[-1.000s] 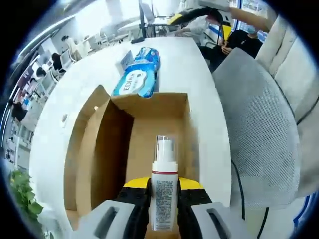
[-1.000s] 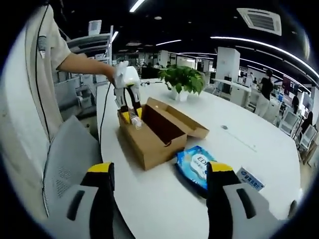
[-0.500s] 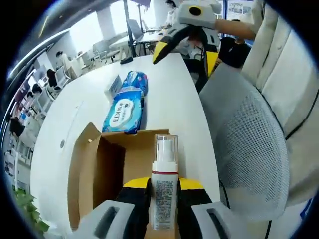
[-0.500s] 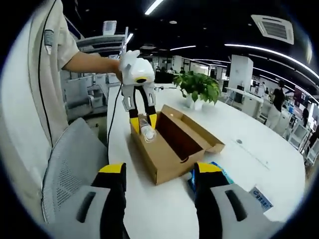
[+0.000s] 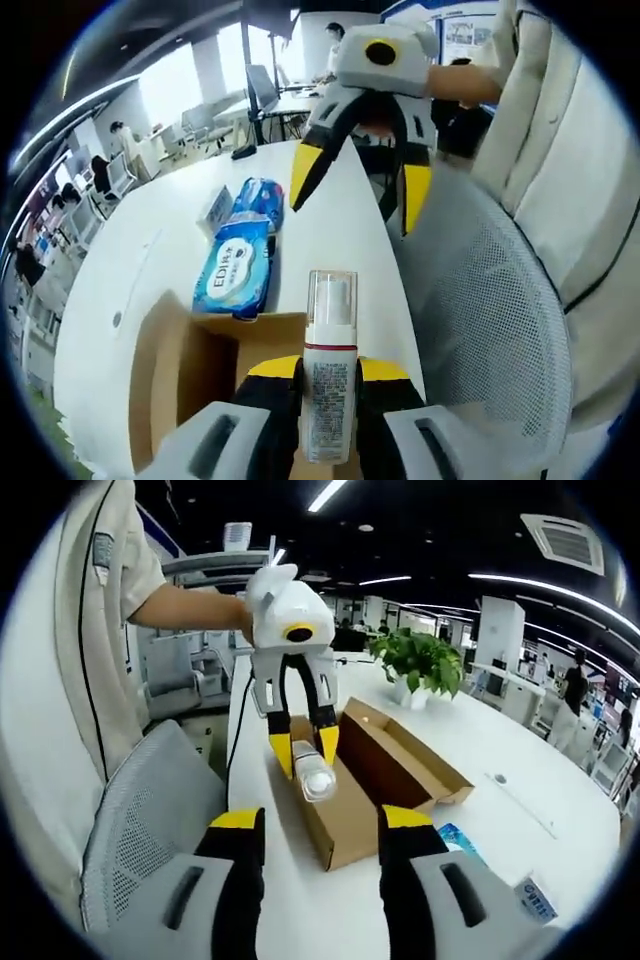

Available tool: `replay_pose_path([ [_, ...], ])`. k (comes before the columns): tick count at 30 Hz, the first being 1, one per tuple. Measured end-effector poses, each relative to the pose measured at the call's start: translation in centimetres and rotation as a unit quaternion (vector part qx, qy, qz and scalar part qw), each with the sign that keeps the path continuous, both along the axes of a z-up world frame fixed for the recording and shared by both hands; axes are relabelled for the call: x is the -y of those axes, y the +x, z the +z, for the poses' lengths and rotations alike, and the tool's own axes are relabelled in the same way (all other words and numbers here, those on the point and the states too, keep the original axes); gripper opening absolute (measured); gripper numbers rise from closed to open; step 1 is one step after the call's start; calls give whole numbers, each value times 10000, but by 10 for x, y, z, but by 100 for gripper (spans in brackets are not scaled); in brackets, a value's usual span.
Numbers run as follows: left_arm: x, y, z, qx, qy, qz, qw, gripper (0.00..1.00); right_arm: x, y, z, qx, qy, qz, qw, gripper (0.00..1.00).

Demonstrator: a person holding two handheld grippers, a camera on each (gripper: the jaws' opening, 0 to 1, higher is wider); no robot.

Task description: Operate the shoe box by opening the lid, removing the specified soft item, and placing it in the target area until the item is outside and the box remains undamaged.

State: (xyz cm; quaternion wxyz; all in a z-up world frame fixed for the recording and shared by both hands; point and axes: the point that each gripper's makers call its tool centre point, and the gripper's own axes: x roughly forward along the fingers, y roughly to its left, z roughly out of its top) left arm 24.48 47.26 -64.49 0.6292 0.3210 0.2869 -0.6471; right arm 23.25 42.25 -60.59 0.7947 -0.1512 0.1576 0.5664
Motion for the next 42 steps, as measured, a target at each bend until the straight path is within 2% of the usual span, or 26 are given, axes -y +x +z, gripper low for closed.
replay_pose_path([
  [2,4,-2,2,-15,-97,-18,10000,19,-3,-1,0,4,4,41,10000,39],
  [6,18,-9,9,-171,-500,-20,9986,19,-7,-2,2,15,23,119,9999,34],
  [12,27,-18,18,-351,-928,-36,9951,19,-11,-3,9,-63,220,159,9996,28],
  [16,34,-23,28,-605,-1409,77,9881,19,-13,-5,15,-165,410,202,9988,25],
  [24,41,-26,36,-723,-1931,127,9784,19,-18,-6,24,-271,681,209,9971,21],
  [30,46,-28,35,-668,-2195,91,9733,20,-18,-7,29,-297,706,287,9966,19],
  [32,47,-28,34,-567,-2208,19,9737,20,-18,-10,28,-363,640,336,9967,18],
  [42,54,-31,26,-576,-2150,58,9749,20,-18,-10,23,-505,288,365,9976,17],
])
